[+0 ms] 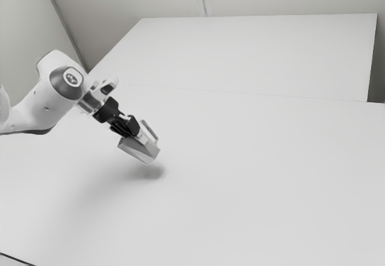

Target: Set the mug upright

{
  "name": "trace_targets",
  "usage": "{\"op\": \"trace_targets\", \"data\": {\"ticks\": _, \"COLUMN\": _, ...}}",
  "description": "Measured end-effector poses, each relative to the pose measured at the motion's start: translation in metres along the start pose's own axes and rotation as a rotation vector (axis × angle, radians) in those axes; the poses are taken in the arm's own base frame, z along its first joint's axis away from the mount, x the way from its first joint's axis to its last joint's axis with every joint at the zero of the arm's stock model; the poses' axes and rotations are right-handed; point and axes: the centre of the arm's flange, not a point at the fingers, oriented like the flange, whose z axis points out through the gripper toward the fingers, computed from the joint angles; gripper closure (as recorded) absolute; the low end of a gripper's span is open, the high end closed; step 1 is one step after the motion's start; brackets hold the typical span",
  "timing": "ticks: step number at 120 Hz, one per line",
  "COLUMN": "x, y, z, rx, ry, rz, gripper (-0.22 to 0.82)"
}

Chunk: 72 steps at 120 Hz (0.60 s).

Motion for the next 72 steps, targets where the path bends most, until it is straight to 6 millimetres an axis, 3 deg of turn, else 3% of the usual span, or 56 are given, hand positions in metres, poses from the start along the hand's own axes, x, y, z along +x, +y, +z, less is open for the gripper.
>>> {"op": "trace_targets", "data": {"ticks": 22, "x": 0.006, "y": 0.055, "z": 0.003, "rx": 0.2, "ry": -0.122, "rz": 0.109, "gripper": 0.77}}
{"op": "trace_targets", "data": {"ticks": 42, "x": -0.002, "y": 0.088, "z": 0.005, "rx": 0.371, "ry": -0.182, "rz": 0.141, "gripper": 0.77}}
{"op": "trace_targets", "data": {"ticks": 52, "x": -0.009, "y": 0.098, "z": 0.012, "rx": 0.441, "ry": -0.194, "rz": 0.145, "gripper": 0.77}}
{"op": "trace_targets", "data": {"ticks": 72, "x": -0.023, "y": 0.098, "z": 0.034, "rx": 0.546, "ry": -0.182, "rz": 0.14, "gripper": 0.77}}
